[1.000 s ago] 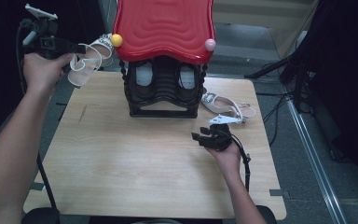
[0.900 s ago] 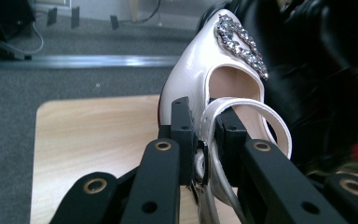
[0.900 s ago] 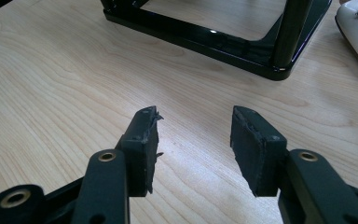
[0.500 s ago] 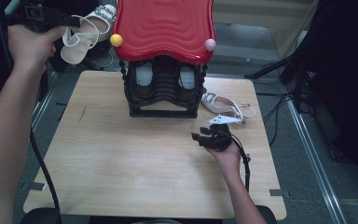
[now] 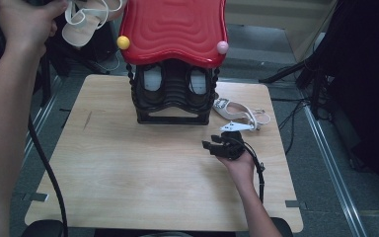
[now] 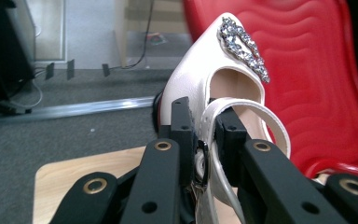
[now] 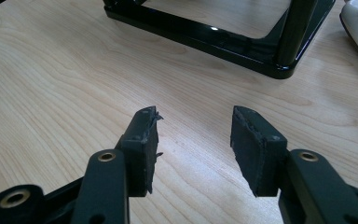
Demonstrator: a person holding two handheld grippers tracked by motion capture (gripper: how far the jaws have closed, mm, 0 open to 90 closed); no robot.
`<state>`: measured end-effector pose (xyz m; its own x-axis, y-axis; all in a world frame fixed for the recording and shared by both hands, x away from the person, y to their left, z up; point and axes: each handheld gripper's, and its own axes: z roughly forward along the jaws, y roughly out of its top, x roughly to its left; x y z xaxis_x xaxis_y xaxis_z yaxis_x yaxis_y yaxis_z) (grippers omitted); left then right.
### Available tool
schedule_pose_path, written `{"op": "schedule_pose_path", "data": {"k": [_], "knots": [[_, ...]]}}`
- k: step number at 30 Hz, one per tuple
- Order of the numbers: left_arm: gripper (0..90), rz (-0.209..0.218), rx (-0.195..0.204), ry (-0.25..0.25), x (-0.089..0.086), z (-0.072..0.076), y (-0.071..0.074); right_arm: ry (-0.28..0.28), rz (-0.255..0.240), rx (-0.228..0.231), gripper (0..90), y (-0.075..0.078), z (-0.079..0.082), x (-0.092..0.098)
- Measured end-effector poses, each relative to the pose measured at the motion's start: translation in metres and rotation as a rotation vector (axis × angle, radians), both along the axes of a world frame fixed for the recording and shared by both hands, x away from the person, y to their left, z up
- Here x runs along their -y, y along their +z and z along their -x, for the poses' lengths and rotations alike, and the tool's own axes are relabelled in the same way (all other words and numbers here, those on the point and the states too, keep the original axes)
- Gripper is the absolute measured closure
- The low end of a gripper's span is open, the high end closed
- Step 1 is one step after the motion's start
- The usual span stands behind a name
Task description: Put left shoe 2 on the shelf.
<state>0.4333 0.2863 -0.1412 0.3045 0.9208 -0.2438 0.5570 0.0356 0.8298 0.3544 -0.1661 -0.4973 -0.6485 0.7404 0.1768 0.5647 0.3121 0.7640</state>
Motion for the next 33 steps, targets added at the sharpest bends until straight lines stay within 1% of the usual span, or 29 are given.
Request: {"op": "schedule_pose_path", "data": {"k": [3, 5, 6, 8, 13, 17, 18, 20, 21, 23, 25, 28, 29, 30, 33], "knots": [[81.5, -0.006, 0.005, -0.016, 0.014, -0.004, 0.007, -0.001, -0.002, 0.001, 52.5, 0.001, 0.000, 0.001], [81.5, -0.010, 0.007, -0.024, 0.023, -0.007, 0.010, -0.004, -0.004, -0.002, 52.5, 0.001, 0.000, 0.002], [81.5, -0.005, 0.007, -0.028, 0.028, -0.009, 0.010, -0.004, -0.004, -0.003, 52.5, 0.001, 0.000, 0.002], [81.5, 0.004, 0.003, -0.043, 0.039, -0.014, 0.010, -0.003, -0.003, -0.002, 52.4, 0.000, 0.002, 0.002], [81.5, -0.007, -0.001, -0.082, 0.064, -0.024, 0.007, -0.005, 0.004, -0.001, 52.4, 0.000, 0.005, 0.003], [81.4, 0.007, 0.000, -0.101, 0.079, -0.032, 0.005, -0.005, 0.011, -0.006, 52.3, 0.000, 0.007, 0.004], [81.4, 0.012, 0.004, -0.105, 0.083, -0.034, 0.004, -0.006, 0.017, -0.008, 52.2, 0.000, 0.008, 0.004], [81.5, 0.012, 0.002, -0.114, 0.089, -0.038, 0.003, -0.007, 0.019, 0.005, 52.4, -0.001, 0.011, 0.006], [81.5, 0.009, 0.003, -0.116, 0.092, -0.040, 0.001, -0.008, 0.020, -0.001, 52.4, -0.002, 0.012, 0.006], [81.5, 0.017, 0.010, -0.112, 0.097, -0.043, -0.002, -0.008, 0.026, 0.001, 52.4, -0.002, 0.013, 0.007], [81.5, 0.030, 0.009, -0.118, 0.101, -0.047, -0.006, -0.013, 0.022, -0.001, 52.4, -0.002, 0.015, 0.009], [81.4, 0.018, 0.006, -0.117, 0.108, -0.051, -0.013, -0.018, 0.020, 0.001, 52.4, -0.002, 0.017, 0.011], [81.4, 0.014, 0.002, -0.117, 0.110, -0.052, -0.016, -0.016, 0.023, 0.001, 52.4, -0.002, 0.017, 0.012], [81.4, 0.012, 0.010, -0.110, 0.110, -0.053, -0.019, -0.021, 0.024, -0.005, 52.4, -0.002, 0.018, 0.012], [81.3, 0.029, 0.009, -0.114, 0.108, -0.054, -0.023, -0.021, 0.022, -0.002, 52.3, -0.002, 0.019, 0.013]]}}
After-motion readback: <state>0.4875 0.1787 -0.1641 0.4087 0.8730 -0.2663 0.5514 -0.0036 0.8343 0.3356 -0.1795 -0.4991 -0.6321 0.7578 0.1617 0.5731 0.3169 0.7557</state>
